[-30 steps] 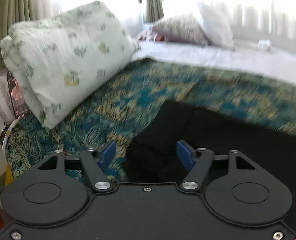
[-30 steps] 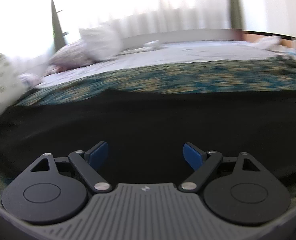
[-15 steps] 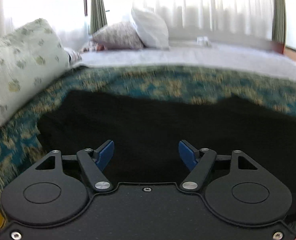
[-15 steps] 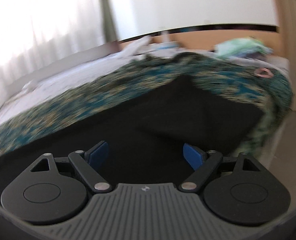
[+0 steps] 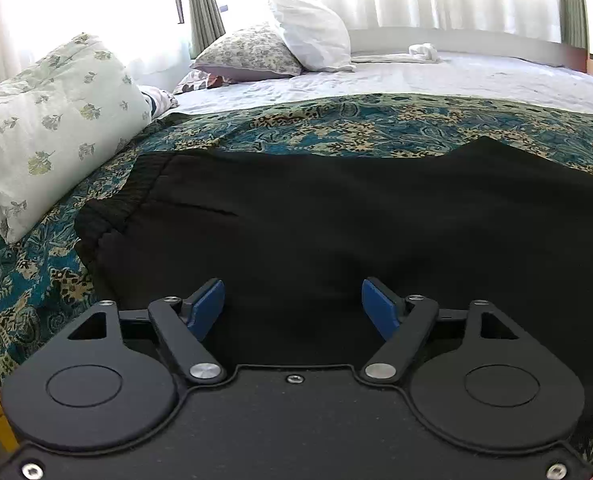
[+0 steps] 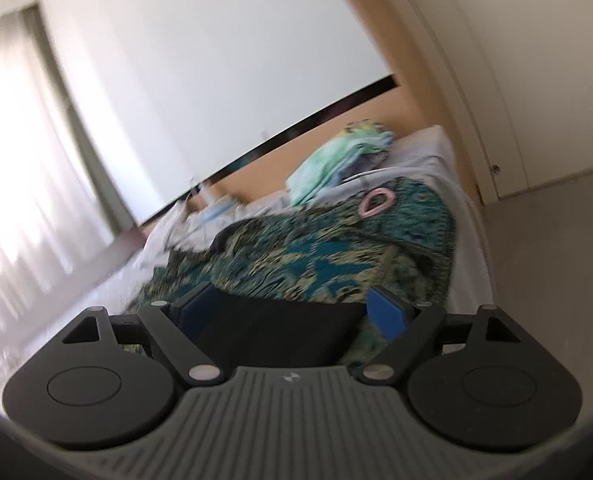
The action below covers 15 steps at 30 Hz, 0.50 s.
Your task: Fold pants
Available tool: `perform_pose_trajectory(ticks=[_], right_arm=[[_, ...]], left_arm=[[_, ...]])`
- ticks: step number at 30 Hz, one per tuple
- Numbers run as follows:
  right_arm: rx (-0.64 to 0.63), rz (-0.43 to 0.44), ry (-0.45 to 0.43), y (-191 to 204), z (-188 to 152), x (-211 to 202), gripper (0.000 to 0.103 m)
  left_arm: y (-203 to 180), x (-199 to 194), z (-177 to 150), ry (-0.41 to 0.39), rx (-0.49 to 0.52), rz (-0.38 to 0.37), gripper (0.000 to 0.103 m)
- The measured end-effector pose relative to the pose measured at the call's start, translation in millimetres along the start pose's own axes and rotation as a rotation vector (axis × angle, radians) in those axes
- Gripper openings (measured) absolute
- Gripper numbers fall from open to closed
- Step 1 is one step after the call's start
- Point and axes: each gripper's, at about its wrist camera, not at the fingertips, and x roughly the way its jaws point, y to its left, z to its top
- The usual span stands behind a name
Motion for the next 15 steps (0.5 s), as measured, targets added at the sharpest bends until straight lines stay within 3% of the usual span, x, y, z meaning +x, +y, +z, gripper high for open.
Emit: perform_pose_trajectory(ticks=[4, 8, 15], right_arm=[[0.026, 0.022, 0.086, -11.8, 2.5, 0.2, 0.091], [0.077, 0.136, 0.213, -18.6, -1.2, 0.8, 0.089], [0.082, 0.152, 0.286, -14.0, -7.6, 5.4, 0.074]], left_arm=[[-0.7, 1.0, 0.2, -0.001, 0.001, 0.0, 0.076], [4.5, 2.0, 0.9, 0.006, 0.007, -0.01, 0.079], [28.6, 9.2, -0.2, 0.017, -0.019, 0.043, 0.081]])
